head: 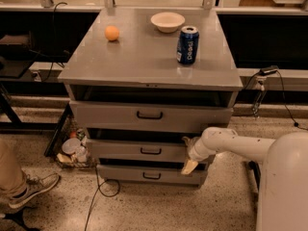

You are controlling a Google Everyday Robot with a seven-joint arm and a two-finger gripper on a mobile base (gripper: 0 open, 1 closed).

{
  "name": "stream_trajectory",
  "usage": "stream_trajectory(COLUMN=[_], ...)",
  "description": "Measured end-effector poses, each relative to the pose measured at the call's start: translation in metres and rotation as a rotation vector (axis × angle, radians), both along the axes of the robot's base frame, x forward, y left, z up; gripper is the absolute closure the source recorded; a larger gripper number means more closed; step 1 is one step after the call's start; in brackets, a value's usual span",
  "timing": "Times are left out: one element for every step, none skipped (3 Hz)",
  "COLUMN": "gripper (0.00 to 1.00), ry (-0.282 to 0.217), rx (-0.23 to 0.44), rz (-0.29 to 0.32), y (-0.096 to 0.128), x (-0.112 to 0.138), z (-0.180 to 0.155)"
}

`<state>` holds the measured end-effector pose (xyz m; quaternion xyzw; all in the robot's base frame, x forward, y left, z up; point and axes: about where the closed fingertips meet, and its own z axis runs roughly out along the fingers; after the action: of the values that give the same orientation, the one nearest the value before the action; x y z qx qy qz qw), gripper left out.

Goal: Open middle drawer

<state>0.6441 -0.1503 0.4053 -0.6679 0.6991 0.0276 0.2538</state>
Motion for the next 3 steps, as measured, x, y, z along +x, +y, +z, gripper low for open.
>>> stream_trajectory(gripper=[0.34, 0.58, 0.8], ry=[0.01, 0.01, 0.011], rx=[0.012, 0.012, 0.013], rz=[0.001, 0.0, -0.001], y=[0.0036, 0.0035, 0.0029], x=[0.0068, 0.0066, 0.0054], z=[-0.013, -0.0071, -0.004])
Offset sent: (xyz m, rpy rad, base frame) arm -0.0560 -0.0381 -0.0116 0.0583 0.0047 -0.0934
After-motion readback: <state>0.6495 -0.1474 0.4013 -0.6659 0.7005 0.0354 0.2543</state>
